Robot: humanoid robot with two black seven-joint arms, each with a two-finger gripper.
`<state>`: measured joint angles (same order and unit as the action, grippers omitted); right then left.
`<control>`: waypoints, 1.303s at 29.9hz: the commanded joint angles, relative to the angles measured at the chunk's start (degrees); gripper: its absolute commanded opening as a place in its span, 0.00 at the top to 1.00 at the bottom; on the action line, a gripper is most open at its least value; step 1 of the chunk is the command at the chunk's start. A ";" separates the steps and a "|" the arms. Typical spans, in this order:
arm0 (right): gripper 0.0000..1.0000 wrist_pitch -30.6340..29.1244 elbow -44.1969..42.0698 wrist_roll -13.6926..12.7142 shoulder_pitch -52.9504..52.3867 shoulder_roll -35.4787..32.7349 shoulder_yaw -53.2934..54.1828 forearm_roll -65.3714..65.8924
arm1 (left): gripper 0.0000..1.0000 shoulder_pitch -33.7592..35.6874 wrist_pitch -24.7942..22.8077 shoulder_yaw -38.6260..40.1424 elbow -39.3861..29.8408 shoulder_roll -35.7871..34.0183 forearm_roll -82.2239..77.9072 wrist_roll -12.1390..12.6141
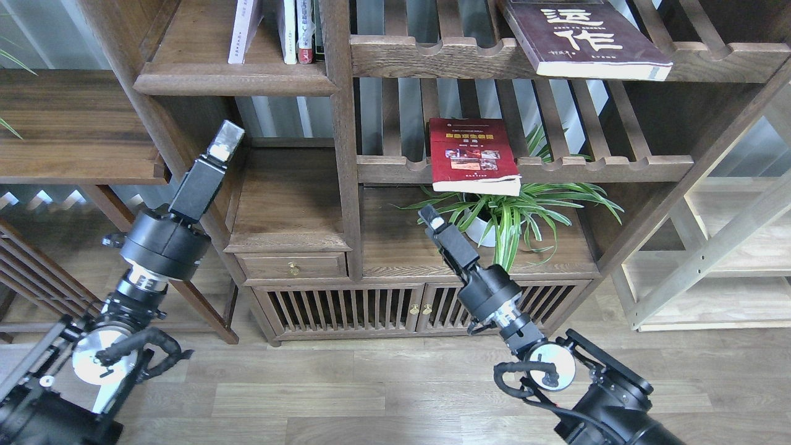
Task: Organize books on shelf
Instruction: 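Withdraw the left gripper and raise both grippers toward the shelves, then reach the right gripper up to the maroon book on the top shelf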
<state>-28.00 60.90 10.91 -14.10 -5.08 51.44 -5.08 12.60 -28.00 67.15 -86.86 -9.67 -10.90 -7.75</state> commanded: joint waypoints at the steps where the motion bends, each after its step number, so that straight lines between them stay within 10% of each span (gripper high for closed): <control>1: 0.01 0.00 0.97 -0.01 -0.75 -0.54 3.13 -1.77 | 0.02 -0.30 0.00 -0.70 0.11 1.06 0.53 0.19; 28: 0.01 0.00 6.15 -0.18 -3.74 -12.67 15.80 -3.27 | 0.02 -1.97 0.00 0.71 6.35 5.36 0.62 -0.34; 39: 0.01 0.00 10.46 -6.34 -3.74 -12.14 14.21 -2.12 | 0.02 -1.44 0.00 0.70 8.55 5.28 0.62 -0.25</control>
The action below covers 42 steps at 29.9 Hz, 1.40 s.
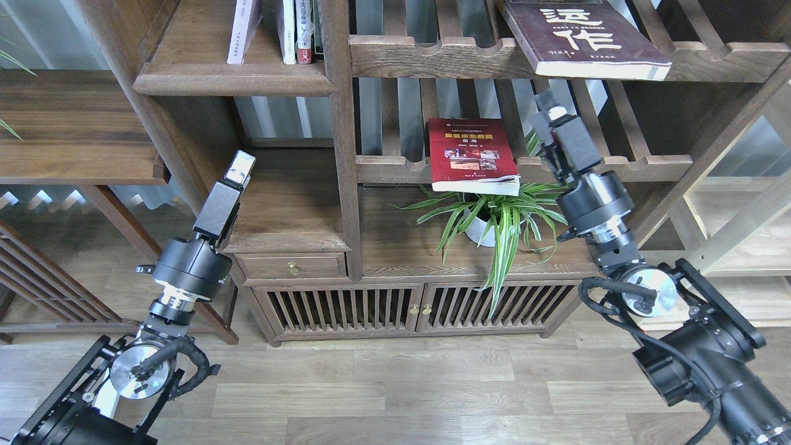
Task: Organize books on shelf
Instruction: 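Reach the right gripper up to the maroon book on the top shelf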
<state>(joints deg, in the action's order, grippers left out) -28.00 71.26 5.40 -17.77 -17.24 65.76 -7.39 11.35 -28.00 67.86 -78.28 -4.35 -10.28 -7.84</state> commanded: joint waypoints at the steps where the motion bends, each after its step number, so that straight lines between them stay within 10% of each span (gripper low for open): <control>1: 0.01 0.00 0.02 -0.83 -0.08 -0.34 0.07 0.10 | 0.02 -0.19 0.00 -0.01 0.06 -0.04 0.00 -0.16; 42: 0.01 3.39 1.52 -0.48 -4.03 -2.45 1.30 -9.31 | 0.02 0.69 0.00 -0.27 -0.20 -0.48 2.46 0.28</control>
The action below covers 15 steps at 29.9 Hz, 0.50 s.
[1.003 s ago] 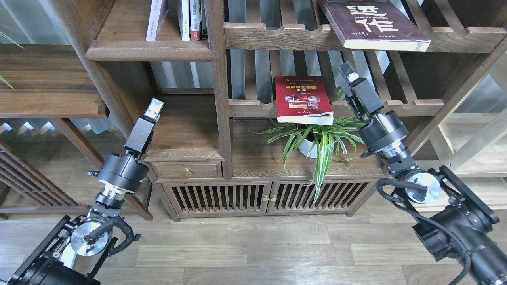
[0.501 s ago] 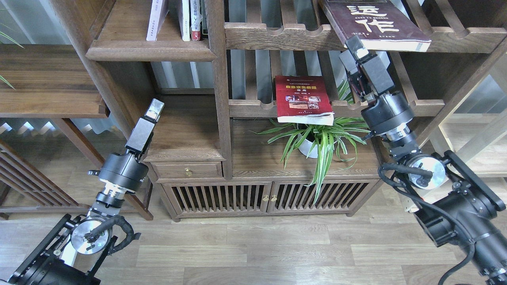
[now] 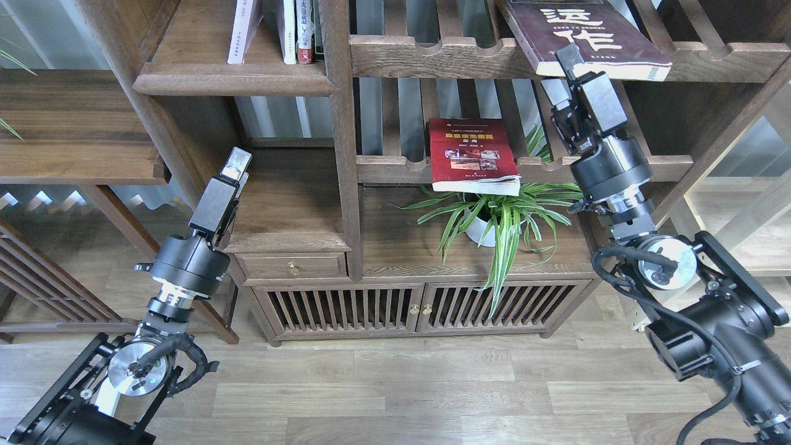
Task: Organize books on shelf
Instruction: 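Reach the right gripper up to the maroon book on the top shelf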
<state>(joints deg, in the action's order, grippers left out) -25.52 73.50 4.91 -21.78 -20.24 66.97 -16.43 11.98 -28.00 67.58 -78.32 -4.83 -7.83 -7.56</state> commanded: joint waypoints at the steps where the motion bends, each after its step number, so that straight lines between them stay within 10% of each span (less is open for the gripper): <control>1: 0.01 1.18 -0.98 0.10 -0.02 0.55 0.18 -0.44 | 0.02 0.06 0.00 0.01 -0.34 0.00 0.01 0.00; 15: 0.01 2.76 -7.75 0.27 -5.12 0.73 2.55 -0.88 | 0.02 0.06 0.00 0.01 -1.13 -0.09 0.01 0.00</control>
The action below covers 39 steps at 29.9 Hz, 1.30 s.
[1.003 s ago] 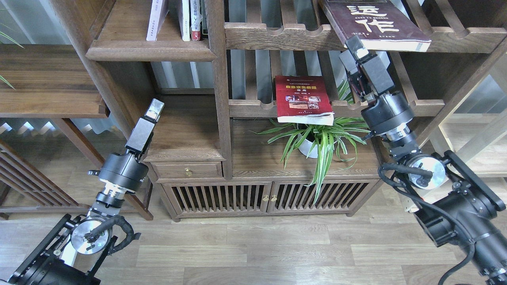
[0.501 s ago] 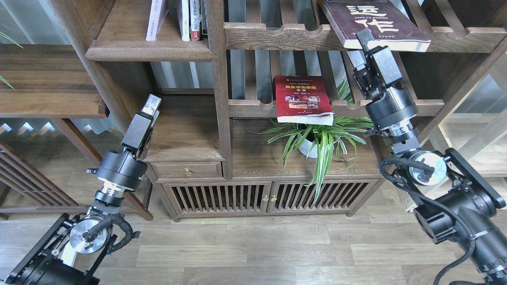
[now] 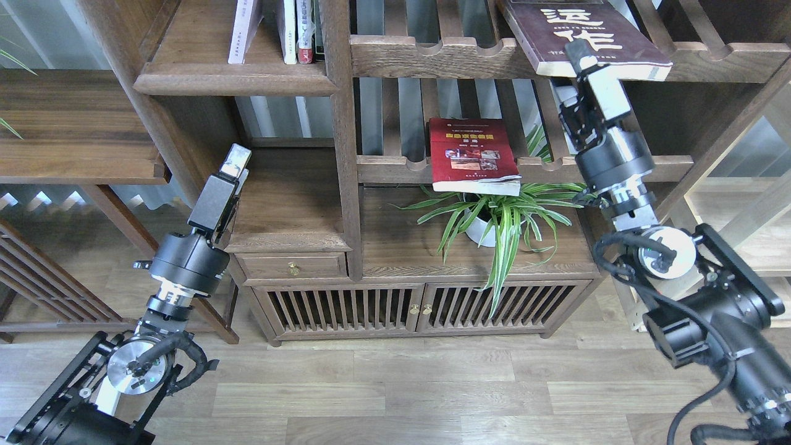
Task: Organize books on shelf
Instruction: 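Reach the right gripper up to the maroon book on the top shelf, then grasp the maroon book with the right gripper and pull it off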
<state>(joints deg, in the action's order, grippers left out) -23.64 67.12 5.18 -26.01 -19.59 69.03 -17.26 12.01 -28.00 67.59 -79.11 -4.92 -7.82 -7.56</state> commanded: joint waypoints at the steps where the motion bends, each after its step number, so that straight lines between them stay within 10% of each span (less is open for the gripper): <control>1: 0.01 1.23 -2.07 0.00 -1.23 0.08 0.49 -0.05 | 0.02 0.03 0.00 -0.01 -0.61 0.00 0.00 0.00; 17: 0.03 7.29 -4.80 0.00 -4.31 2.19 2.33 -0.14 | 0.02 -0.24 0.00 -0.01 -1.66 -0.26 0.00 0.09; 28: 0.58 4.67 -4.62 0.27 -4.49 4.56 2.95 -0.14 | 0.01 -0.32 0.00 -0.18 -2.02 -0.35 0.00 0.09; 39: 0.83 0.62 -4.36 0.27 -1.76 3.95 4.10 -0.05 | 0.01 0.11 0.00 -0.01 -1.84 -1.40 0.00 0.35</control>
<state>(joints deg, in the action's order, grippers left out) -21.99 62.73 5.45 -28.63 -15.56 72.60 -17.31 11.91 -28.00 67.48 -81.17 -6.02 -7.82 -7.22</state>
